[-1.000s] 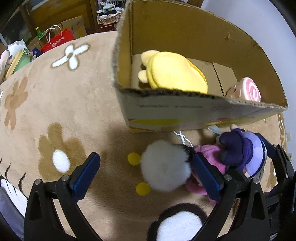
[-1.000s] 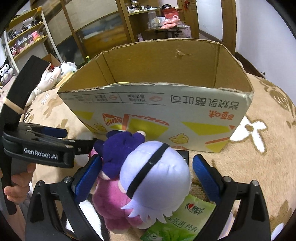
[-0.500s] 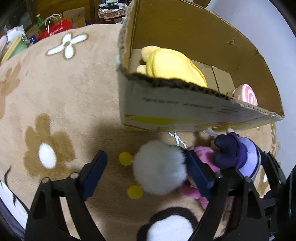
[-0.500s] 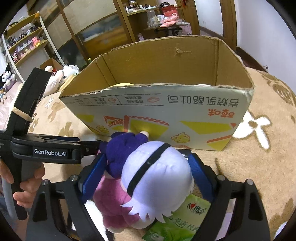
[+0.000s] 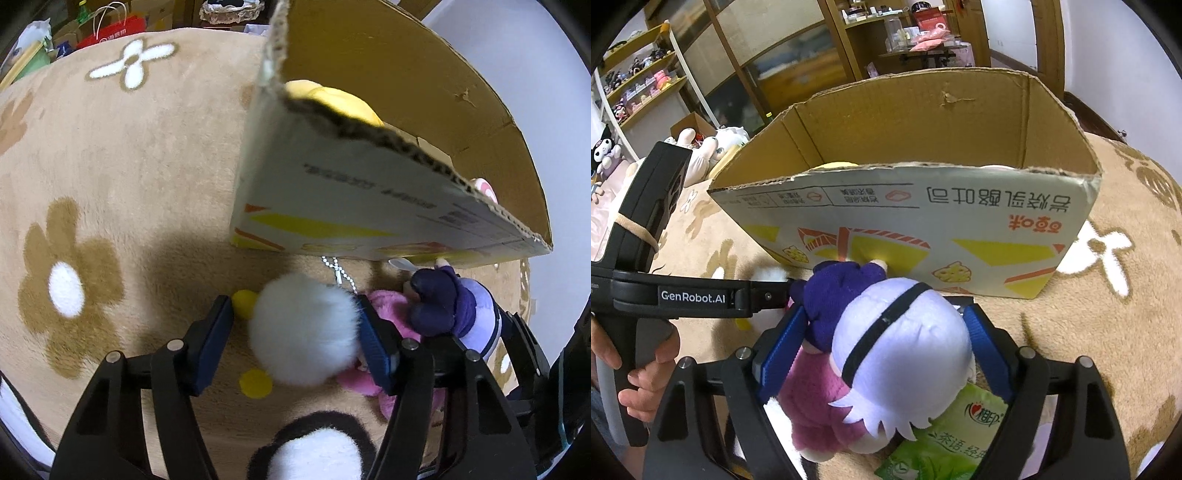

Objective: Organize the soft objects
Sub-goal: 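Grasp the white fluffy pompom plush with the left tool while the right tool grasps the white-haired purple-hat doll, then lift the pompom plush with the left tool while the right tool carries the doll over the box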

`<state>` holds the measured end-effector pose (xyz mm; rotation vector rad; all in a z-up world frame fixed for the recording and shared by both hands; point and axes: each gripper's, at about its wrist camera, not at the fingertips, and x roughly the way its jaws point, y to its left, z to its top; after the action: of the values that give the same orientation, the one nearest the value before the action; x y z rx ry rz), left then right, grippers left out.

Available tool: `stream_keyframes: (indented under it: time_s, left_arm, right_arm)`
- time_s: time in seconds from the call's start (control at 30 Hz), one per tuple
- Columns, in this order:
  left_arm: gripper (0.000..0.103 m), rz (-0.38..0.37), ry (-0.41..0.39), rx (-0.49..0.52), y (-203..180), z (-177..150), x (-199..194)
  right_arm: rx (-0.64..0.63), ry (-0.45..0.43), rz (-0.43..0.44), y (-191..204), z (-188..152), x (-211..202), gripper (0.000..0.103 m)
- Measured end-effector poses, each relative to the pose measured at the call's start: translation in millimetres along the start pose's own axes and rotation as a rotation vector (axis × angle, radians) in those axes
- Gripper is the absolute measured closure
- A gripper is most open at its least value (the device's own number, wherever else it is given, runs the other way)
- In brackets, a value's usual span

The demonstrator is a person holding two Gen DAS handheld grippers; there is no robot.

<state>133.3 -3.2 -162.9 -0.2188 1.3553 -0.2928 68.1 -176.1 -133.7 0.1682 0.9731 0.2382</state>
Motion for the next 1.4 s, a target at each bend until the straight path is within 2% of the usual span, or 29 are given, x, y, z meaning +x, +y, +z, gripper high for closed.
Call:
stream_keyframes:
  time_s: [0.1, 0.13, 0.2, 0.37, 0.5, 0.73, 0.9, 1.23, 1.4]
  left_arm:
    - [0.040, -0.002, -0.007, -0.009, 0, 3, 0]
    - [0.043, -0.008, -0.008, -0.009, 0, 3, 0]
    - [0.062, -0.029, -0.010, -0.005, -1, 4, -1]
    - [0.070, 0.000, -0.037, 0.062, -16, 0, -8]
    - [0.073, 0.007, -0.049, 0.073, -24, -2, -9]
    - [0.073, 0.060, -0.078, 0.119, -34, -14, -16]
    - [0.074, 0.085, -0.130, 0.138, -40, -23, -30]
    - [0.073, 0.153, -0.317, 0.190, -46, -50, -82]
    - [0.073, 0.185, -0.459, 0.243, -59, -70, -114]
  right_arm:
    - [0.000, 0.000, 0.001, 0, 0, 0, 0.013]
    - [0.000, -0.001, 0.000, 0, 0, 0, 0.013]
    - [-0.003, 0.001, -0.002, 0, -1, 0, 0.014]
    - [-0.002, 0.004, -0.009, 0, -2, -3, 0.016]
    - [0.013, -0.005, -0.017, -2, -3, -8, 0.017]
    - [0.041, -0.034, -0.029, -4, -8, -20, 0.017]
    - [0.057, -0.071, -0.043, -7, -10, -36, 0.017]
    - [0.056, -0.184, -0.085, -4, -16, -76, 0.017]
    - [0.036, -0.247, -0.119, -3, -14, -100, 0.017]
